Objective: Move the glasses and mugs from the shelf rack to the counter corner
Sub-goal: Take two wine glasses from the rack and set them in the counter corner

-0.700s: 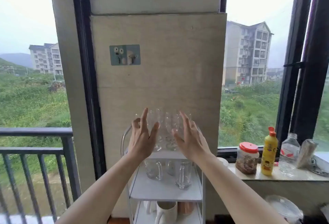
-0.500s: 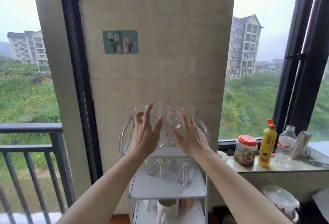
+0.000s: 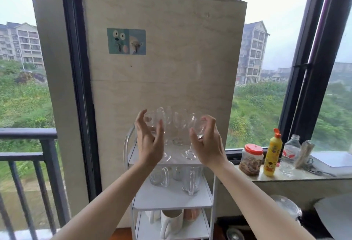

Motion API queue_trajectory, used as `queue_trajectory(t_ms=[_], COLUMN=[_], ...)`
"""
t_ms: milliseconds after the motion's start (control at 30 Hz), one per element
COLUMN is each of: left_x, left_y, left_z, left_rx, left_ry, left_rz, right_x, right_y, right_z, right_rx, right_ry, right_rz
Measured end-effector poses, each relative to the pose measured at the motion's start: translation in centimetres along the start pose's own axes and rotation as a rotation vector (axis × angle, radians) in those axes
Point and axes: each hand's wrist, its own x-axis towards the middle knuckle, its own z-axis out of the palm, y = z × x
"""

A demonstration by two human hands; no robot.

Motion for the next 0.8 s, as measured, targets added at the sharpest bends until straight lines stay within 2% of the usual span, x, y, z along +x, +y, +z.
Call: queue_trajectory(t_ms=[200,400,633,800], left_x=[-0.5,-5.7,-21.5,-33.8], left_y=[5.5,12.0,21.5,30.8], left_z=[4.4,14.4,26.7,31.8], left_rx=[-0.075,-0.410,-0.713,-0.852], left_ry=[-0.038,-0.163,-0.523,-0.667], left_rz=[0.091,0.150,0.000,0.000], right_x=[0.5,-4.8,-19.2,-28.9], right_y=[-0.1,2.5,3.6,1.1], right_z=[-8.1,-21.1,-40.1,-53.4], right_rx=[-0.004,-0.191,-0.589,-0.760], right_ry=[0.222,0.384,0.541,0.695], right_rz=[-0.003,0.124,0.306,0.449])
